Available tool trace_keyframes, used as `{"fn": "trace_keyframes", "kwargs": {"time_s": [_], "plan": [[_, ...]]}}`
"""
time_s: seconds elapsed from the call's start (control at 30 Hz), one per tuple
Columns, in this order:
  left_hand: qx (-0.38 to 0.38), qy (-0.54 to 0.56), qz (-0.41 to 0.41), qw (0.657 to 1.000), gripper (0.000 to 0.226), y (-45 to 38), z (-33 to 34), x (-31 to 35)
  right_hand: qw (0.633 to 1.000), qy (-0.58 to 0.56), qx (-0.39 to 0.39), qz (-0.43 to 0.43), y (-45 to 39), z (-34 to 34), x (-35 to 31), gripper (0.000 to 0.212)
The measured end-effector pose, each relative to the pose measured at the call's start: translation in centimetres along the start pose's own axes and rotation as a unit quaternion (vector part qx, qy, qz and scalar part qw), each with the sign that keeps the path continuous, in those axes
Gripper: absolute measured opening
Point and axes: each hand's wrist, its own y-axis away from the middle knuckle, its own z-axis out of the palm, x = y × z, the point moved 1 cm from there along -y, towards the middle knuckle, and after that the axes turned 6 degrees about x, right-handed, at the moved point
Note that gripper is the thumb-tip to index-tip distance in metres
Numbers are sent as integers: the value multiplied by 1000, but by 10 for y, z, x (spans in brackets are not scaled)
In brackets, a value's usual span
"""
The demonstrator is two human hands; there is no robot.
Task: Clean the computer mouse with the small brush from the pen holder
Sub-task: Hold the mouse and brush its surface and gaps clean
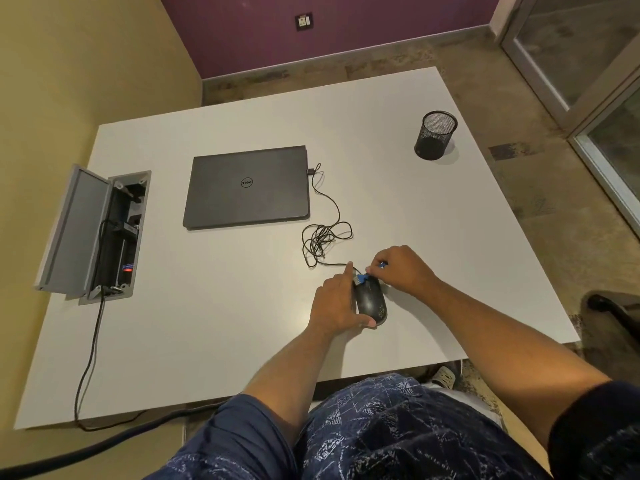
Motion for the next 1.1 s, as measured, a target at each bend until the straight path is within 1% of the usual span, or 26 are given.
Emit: {"fn": "trace_keyframes", "kwargs": {"time_s": [0.03,0.13,0.17,0.3,0.37,0.43,0.47,0.57,0.6,0.63,0.73,0.77,0.8,0.9,0.97,1.1], "plan": [[0,0,1,1000,142,0,0,0,1000,17,-14,-8,1,1,-1,21],[-1,-2,2,1000,142,0,0,0,993,71,-88,-41,8,7,-6,24],[0,-3,1,1000,142,0,0,-1,991,79,-98,-46,9,8,-9,24],[-1,-1,-1,1000,143,0,0,-1,993,101,-50,-37,9,8,-18,24],[0,0,0,1000,143,0,1,0,991,114,-67,-26,8,8,-19,23],[2,-4,2,1000,143,0,1,-1,991,100,-92,-18,8,7,-19,26],[1,-5,3,1000,143,-1,1,-1,993,82,-88,-11,8,5,-18,24],[3,-9,8,1000,143,-1,2,-2,1000,14,-17,18,8,-4,-10,20],[4,-12,10,1000,141,-1,2,-2,1000,3,-11,27,9,-5,-6,20],[4,-17,13,1000,140,-2,2,-3,999,-2,-23,32,10,-6,-1,21],[6,-37,22,999,131,-3,3,-3,994,-15,-101,29,16,-5,11,27],[5,-41,24,999,128,-3,3,-3,993,-21,-109,29,18,-5,14,29],[3,-44,25,999,126,-4,3,-4,994,-28,-102,29,20,-5,17,28],[-5,-47,26,999,127,-4,3,-5,997,-60,-34,43,23,-4,22,21],[-14,-55,29,998,126,-6,2,-6,996,-68,-21,51,27,-2,26,21],[-25,-82,36,996,123,-7,0,-7,993,-46,-109,11,37,6,33,22]]}}
